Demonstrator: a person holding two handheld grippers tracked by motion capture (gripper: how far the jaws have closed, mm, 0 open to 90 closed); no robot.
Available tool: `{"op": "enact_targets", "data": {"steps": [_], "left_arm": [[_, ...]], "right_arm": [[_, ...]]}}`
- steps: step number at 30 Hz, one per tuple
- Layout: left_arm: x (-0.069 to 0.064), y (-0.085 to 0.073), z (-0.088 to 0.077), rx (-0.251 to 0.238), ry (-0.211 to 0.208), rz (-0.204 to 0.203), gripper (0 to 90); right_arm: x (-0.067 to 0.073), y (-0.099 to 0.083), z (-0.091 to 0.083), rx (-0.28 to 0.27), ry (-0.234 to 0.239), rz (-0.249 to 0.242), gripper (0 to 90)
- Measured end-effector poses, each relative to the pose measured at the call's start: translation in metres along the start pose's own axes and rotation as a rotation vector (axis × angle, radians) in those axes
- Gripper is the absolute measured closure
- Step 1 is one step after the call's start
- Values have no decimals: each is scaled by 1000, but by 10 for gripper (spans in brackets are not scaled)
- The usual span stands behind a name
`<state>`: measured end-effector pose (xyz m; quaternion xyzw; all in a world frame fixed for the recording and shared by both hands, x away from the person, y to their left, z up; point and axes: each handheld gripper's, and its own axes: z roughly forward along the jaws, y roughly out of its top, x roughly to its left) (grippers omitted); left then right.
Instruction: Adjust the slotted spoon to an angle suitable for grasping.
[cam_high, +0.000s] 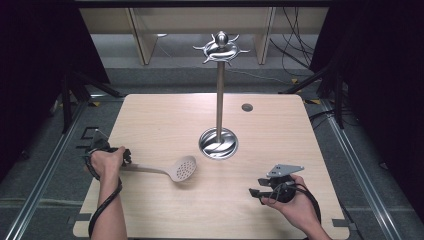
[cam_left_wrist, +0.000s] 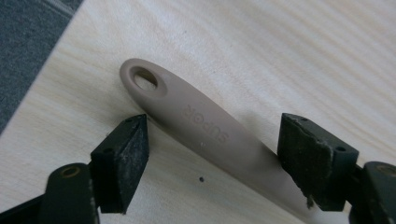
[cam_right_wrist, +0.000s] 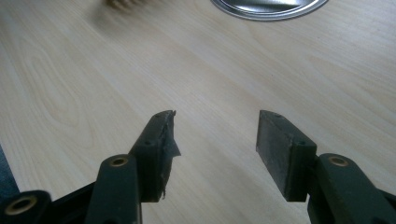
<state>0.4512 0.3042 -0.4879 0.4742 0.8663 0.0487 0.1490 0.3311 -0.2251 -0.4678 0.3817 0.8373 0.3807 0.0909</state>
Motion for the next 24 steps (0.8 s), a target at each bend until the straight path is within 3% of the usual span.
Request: {"op": "enact_targets", "data": {"steps": [9, 15, 16, 17, 18, 19, 22, 23, 24], "left_arm": [[-6, 5, 3, -8, 90, 44, 288], [-6, 7, 2, 11, 107, 70, 351], [-8, 7, 3, -15, 106, 46, 351], [-6, 8, 1, 24, 127, 117, 391], [-6, 8, 1, 24, 127, 117, 411], [-7, 7, 1, 22, 142, 140, 434], [-8, 6, 0, 20, 135, 195, 498], [-10, 5, -1, 21, 125, 240, 547], [-10, 5, -1, 21, 125, 240, 577]], "right_arm": [[0, 1, -1, 18, 4, -5, 472], [0, 0, -1, 19, 7, -7, 471], [0, 0, -1, 19, 7, -7, 471], [0, 1, -2, 34, 10, -12, 471], [0, 1, -2, 34, 10, -12, 471], [1, 1, -2, 38, 10, -6, 471], [1, 1, -2, 40, 9, -2, 470], [1, 1, -2, 40, 9, -2, 470], [1, 1, -2, 40, 9, -2, 470]]}}
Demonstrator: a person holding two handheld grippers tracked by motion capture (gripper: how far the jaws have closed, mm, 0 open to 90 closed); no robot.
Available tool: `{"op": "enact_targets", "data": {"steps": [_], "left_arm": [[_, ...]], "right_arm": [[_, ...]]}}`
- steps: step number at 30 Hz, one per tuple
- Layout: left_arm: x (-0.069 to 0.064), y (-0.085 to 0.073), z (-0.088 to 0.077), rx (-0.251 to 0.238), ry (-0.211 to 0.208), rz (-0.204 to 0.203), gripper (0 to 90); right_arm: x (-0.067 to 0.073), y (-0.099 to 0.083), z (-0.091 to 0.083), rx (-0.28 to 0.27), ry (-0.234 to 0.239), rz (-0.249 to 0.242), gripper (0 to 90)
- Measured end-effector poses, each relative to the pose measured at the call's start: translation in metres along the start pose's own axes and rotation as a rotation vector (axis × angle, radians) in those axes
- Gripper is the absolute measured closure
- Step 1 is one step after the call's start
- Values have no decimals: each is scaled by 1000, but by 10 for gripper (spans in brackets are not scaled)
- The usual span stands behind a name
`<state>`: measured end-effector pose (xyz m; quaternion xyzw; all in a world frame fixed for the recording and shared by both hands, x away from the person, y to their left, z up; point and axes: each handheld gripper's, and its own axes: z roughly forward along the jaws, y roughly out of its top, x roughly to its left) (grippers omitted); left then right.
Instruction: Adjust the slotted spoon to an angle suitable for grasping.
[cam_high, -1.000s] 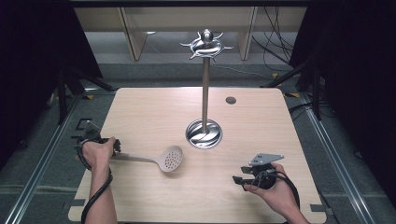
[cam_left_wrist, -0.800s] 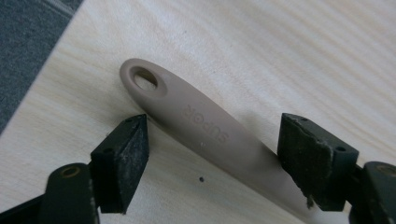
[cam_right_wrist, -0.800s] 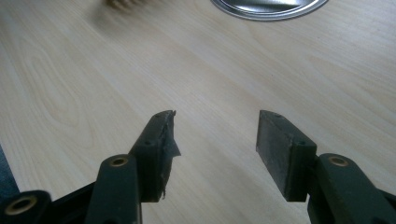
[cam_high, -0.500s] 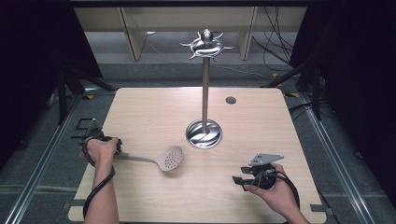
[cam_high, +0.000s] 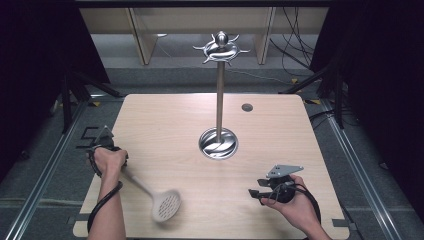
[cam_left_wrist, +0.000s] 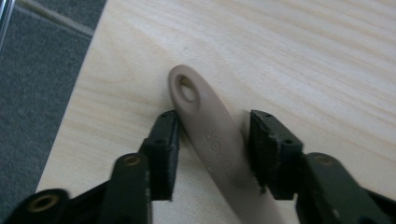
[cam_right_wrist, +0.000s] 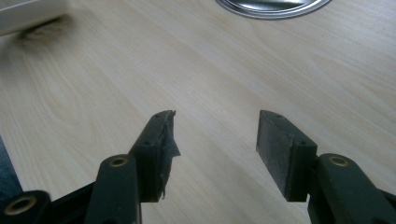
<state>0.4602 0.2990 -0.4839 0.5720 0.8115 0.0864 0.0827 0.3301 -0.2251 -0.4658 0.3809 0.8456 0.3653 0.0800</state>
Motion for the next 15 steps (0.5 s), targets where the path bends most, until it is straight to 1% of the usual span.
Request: {"op": "enact_targets", "data": {"steps": [1, 2, 3, 4, 5, 6, 7, 8, 9, 10, 12, 13, 14, 15], "left_arm": [[-1, -1, -1, -1, -8, 36, 605], [-1, -1, -1, -1, -8, 36, 628], [-2, -3, -2, -3, -13, 84, 648], [-2, -3, -2, -3, -13, 84, 663], [-2, -5, -2, -3, -14, 117, 663], [-4, -5, -3, -6, -12, 141, 669], [-4, -6, -2, -11, -16, 151, 669], [-4, -8, -3, -17, -35, 153, 670], [-4, -11, -7, -44, -47, 159, 670], [-4, -11, -7, -44, -47, 159, 670], [-5, -14, -13, -78, -65, 169, 670], [-3, -17, -21, -114, -96, 171, 671], [-3, -17, -21, -114, -96, 171, 671], [-3, -19, -25, -140, -117, 158, 671]], "right_arm": [[0, 0, 0, 0, 1, 0, 470], [0, 0, 0, 0, 1, 0, 470], [0, 0, 0, -1, 0, -4, 469], [0, 0, 0, -1, 0, -4, 469], [-1, 0, 0, -4, 0, -9, 469], [-1, 0, 0, -4, 0, -10, 469], [-1, 0, 0, -4, 0, -10, 469], [0, 0, 0, -1, 0, -6, 469], [0, 0, 0, 1, 1, -3, 469], [0, 0, 0, 1, 1, -3, 469], [0, 0, 0, 1, 1, -2, 469], [0, 0, 0, -2, -2, -7, 469], [0, 0, 0, -2, -2, -7, 469], [-1, 0, 0, -3, -5, -13, 469]]}}
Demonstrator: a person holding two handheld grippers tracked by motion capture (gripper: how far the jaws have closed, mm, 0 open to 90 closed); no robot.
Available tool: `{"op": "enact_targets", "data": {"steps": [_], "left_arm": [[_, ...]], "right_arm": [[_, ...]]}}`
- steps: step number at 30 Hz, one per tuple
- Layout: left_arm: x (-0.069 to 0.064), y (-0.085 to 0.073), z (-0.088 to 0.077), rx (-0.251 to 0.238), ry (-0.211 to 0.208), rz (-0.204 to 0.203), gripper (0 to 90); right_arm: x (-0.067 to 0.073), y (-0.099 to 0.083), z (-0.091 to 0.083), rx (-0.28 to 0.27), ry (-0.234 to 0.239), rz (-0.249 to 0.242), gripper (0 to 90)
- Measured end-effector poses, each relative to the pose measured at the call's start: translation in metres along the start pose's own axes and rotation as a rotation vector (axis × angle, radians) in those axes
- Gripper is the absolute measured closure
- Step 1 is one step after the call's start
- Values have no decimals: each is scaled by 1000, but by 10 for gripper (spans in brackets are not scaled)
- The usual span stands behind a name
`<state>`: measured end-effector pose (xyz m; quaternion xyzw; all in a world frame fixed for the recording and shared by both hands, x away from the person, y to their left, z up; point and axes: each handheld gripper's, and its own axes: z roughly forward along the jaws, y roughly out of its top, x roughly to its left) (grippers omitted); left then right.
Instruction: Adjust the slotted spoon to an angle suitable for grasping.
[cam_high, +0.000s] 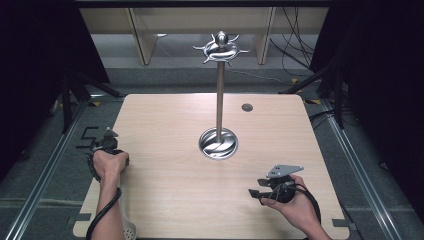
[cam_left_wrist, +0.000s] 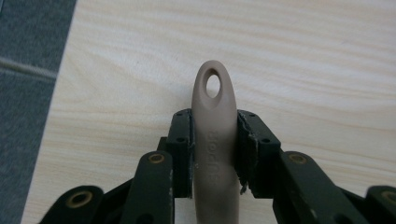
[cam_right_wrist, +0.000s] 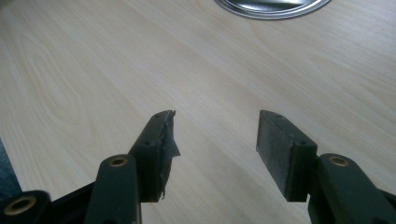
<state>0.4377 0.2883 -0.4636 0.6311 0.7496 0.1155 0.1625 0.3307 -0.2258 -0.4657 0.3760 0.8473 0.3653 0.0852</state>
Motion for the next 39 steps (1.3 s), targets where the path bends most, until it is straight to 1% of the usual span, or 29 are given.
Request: {"op": "enact_targets", "data": {"steps": [1, 3, 4, 5, 8, 9, 10, 11, 12, 13, 14, 15, 16, 17, 19, 20, 21, 22, 25, 26, 27, 28, 29, 32, 34, 35, 36, 38, 39], "left_arm": [[-2, -2, -3, -47, -17, -22, 671], [-2, -6, -13, -94, -31, -15, 671], [-2, -9, -20, -119, -28, -16, 672], [-4, -12, -26, -138, -36, -17, 672], [-10, -21, -45, -209, -62, 10, 672], [-12, -23, -51, -239, -79, 23, 672], [-15, -26, -58, -264, -90, 22, 672], [-17, -28, -64, -289, -109, 27, 672], [-18, -31, -75, -346, -145, 50, 672], [-18, -31, -75, -346, -145, 50, 672], [-19, -33, -81, -371, -164, 50, 672], [-18, -35, -85, -407, -184, 72, 672], [-19, -36, -89, -438, -205, 79, 672], [-20, -37, -93, -462, -226, 86, 672], [-22, -37, -98, -519, -283, 119, 672], [-24, -38, -101, -561, -337, 141, 672], [-24, -38, -101, -561, -337, 141, 672], [-29, -41, -104, -592, -373, 152, 672], [-33, -43, -107, -612, -376, 171, 672], [-36, -45, -110, -621, -385, 186, 672], [-36, -45, -110, -621, -385, 186, 672], [-38, -45, -111, -639, -408, 194, 672], [-38, -45, -113, -645, -414, 195, 673], [-41, -46, -119, -687, -453, 208, 673], [-42, -46, -122, -707, -466, 215, 673], [-43, -46, -123, -717, -483, 224, 673], [-43, -46, -123, -739, -500, 225, 673], [-44, -47, -123, -772, -521, 234, 673], [-44, -47, -123, -772, -521, 234, 673]], "right_arm": [[1, 0, 0, 1, 0, 6, 469], [1, 0, 0, 4, 2, 19, 469], [1, 0, 1, -12, 2, 1, 469], [1, 0, 1, -12, 2, 1, 469], [2, 0, 2, -31, 1, 9, 469], [1, 0, 0, -13, 1, 3, 469], [1, 0, 0, -12, 1, 3, 469], [1, 0, 0, -10, 2, 8, 469], [1, 0, 0, -16, 5, -1, 469], [1, 0, 0, -16, 5, -1, 469], [1, 0, 0, -14, 5, 0, 469], [1, 0, 0, -14, 5, 0, 469], [2, 0, -1, -1, 5, 18, 469], [2, 0, -1, -6, 6, 13, 469], [1, 0, 0, -17, 4, -1, 469], [1, 0, 0, -18, 4, -5, 469], [1, 0, 0, -19, 4, -5, 469], [1, 0, 0, -19, 3, -5, 469], [2, 0, 0, -33, 3, 13, 469], [1, 0, -1, -15, 2, 6, 469], [1, 0, -1, -15, 2, 6, 469], [1, 0, -1, -15, 2, 6, 469], [2, -1, 0, -31, 1, 10, 469], [1, -1, 1, -38, 1, 5, 470], [2, -1, 0, -32, 2, 11, 469], [1, -1, 1, -36, 1, 6, 469], [1, 0, -1, -16, 4, -2, 469], [1, 0, 0, -19, 4, -1, 469], [1, 0, 0, -19, 4, -1, 469]]}}
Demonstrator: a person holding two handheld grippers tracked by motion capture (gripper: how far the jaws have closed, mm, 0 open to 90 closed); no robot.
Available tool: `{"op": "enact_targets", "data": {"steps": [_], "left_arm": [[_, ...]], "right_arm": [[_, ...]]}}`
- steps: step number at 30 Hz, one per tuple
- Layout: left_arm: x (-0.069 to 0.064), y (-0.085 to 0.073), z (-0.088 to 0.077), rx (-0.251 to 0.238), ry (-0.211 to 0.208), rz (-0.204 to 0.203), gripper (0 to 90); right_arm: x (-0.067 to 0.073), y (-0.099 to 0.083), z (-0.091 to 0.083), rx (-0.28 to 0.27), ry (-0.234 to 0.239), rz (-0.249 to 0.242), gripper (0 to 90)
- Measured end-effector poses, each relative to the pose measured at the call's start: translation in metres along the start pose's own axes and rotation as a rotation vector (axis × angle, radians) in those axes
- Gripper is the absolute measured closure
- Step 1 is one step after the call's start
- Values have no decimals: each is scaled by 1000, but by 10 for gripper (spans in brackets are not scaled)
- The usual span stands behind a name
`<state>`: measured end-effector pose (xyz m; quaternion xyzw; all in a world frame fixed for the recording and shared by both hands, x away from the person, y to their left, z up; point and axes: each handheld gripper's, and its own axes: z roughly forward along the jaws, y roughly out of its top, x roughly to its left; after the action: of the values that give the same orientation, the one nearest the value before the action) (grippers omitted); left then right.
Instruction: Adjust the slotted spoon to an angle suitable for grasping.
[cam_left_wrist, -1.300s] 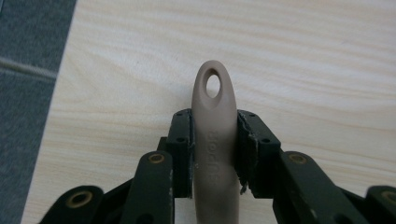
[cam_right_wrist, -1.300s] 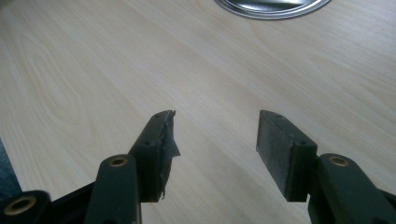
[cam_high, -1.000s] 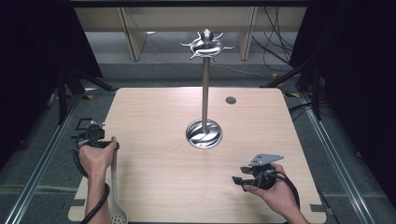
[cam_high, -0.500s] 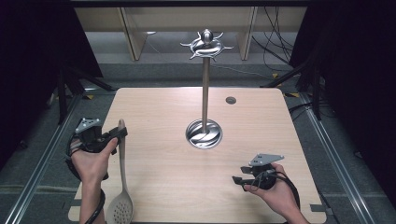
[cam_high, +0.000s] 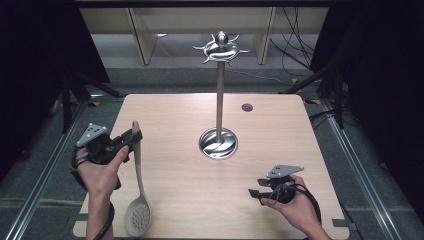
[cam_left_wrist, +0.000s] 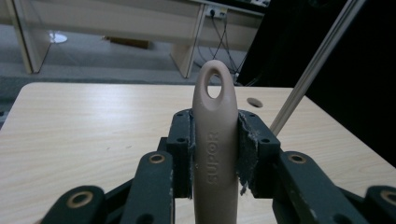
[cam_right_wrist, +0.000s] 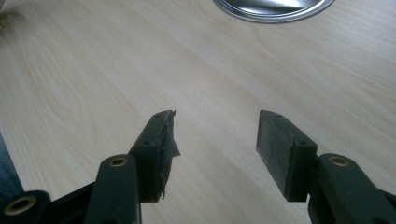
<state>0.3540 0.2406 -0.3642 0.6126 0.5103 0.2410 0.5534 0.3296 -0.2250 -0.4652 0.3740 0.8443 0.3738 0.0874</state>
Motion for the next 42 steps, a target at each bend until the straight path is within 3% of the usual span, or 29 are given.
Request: {"op": "enact_targets", "data": {"steps": [7, 14, 16, 19, 24, 27, 28, 33, 34, 42], "left_arm": [[-6, 6, 3, -46, -67, 20, 672], [-10, 9, 4, -73, -72, 38, 673], [-11, 10, 3, -85, -73, 44, 673], [-15, 16, 0, -119, -92, 55, 673], [-19, 21, 2, -141, -122, 60, 673], [-22, 24, 4, -159, -138, 67, 673], [-24, 25, 5, -161, -142, 72, 673], [-31, 32, 10, -178, -158, 85, 673], [-32, 34, 11, -179, -162, 88, 673], [-47, 47, 19, -192, -199, 122, 673]], "right_arm": [[-1, 0, 0, -3, 5, 4, 469], [0, 0, -1, 8, 4, 22, 470], [-1, 0, -1, -3, 7, 5, 470], [0, 0, -1, 5, 7, 23, 470], [-1, 0, 0, -3, 5, 11, 470], [0, 0, -1, 7, 15, 45, 470], [-3, 0, 0, -11, 5, 18, 470], [-6, -1, 1, -21, 23, 26, 470], [-5, -1, -1, -12, 7, 29, 470], [-5, -1, -1, -15, 5, 21, 470]]}}
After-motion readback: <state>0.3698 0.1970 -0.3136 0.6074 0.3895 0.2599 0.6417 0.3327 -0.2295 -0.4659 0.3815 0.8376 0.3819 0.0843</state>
